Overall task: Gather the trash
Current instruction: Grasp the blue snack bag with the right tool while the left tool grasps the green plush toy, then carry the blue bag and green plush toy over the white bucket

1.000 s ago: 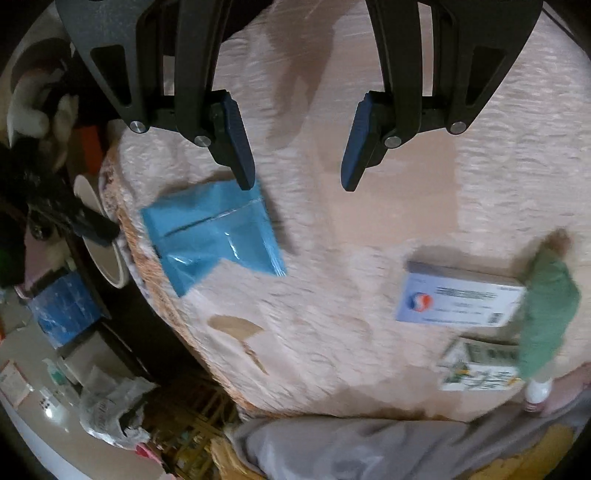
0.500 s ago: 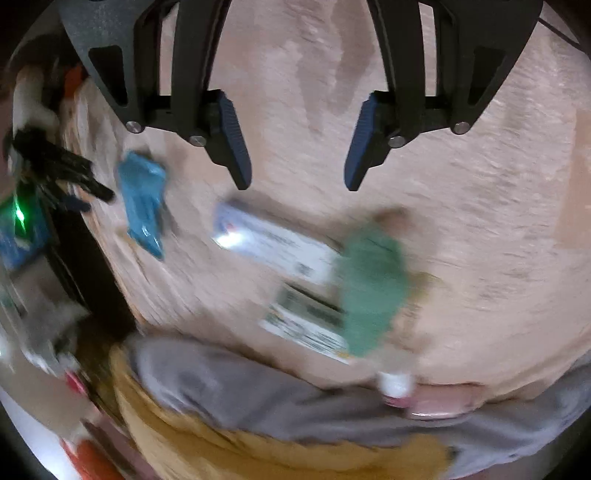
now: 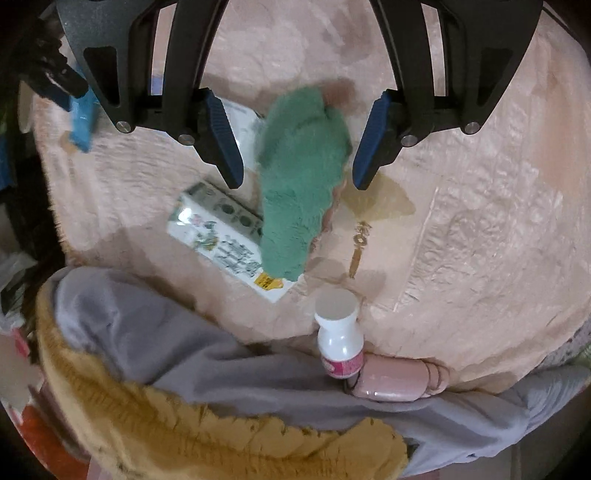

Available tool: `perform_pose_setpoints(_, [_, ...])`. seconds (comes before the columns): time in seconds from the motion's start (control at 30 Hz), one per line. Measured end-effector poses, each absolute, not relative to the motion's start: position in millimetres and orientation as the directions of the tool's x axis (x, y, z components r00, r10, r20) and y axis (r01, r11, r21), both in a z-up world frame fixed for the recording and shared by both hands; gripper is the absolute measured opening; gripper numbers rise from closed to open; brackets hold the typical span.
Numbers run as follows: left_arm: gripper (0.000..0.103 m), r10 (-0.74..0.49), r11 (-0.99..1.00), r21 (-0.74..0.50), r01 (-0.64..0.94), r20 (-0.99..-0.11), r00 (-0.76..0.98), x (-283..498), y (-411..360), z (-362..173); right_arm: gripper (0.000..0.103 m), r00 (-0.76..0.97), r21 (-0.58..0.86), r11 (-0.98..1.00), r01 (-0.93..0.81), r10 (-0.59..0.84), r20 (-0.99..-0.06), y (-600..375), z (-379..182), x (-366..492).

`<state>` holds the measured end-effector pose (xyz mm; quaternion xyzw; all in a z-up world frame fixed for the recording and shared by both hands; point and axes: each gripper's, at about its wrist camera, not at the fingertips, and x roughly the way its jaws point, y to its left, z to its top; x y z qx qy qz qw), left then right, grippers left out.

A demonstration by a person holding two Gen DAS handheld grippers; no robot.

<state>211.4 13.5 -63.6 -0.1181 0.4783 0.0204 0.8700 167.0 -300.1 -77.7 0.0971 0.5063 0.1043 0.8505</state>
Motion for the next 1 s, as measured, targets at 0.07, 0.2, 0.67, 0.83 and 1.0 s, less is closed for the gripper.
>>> perform_pose_setpoints(0.07, [0.060,-0.048,0.978,-0.145,-0.152,-0.860,0.509,221,11,-75,0.089,0.451,0.217,0.972,-0.095,0.236,-0.861,-288,-83,173])
perform_pose_setpoints(0.2, [0.060,-0.049,0.979,-0.136,-0.154,-0.884,0.464,226,15,-92,0.082,0.465,0.151,0.977,-0.153,0.206,-0.861,-280,-88,172])
perform_pose_setpoints(0.67, [0.041,-0.239,0.953,-0.301,-0.022,-0.797,0.554,127,-17,-32,0.056,0.526,0.259,0.942,-0.215,0.335,-0.782,-331,-50,107])
perform_pose_setpoints(0.83, [0.041,-0.318,0.943,-0.320,0.093,-0.778,0.542,95,-70,-14,0.056,0.541,0.254,0.947,-0.196,0.321,-0.777,-344,-42,82])
perform_pose_setpoints(1.0, [0.041,-0.318,0.948,-0.262,0.181,-0.772,0.550,82,-124,-5,0.056,0.566,0.224,0.959,-0.172,0.283,-0.774,-365,-34,56])
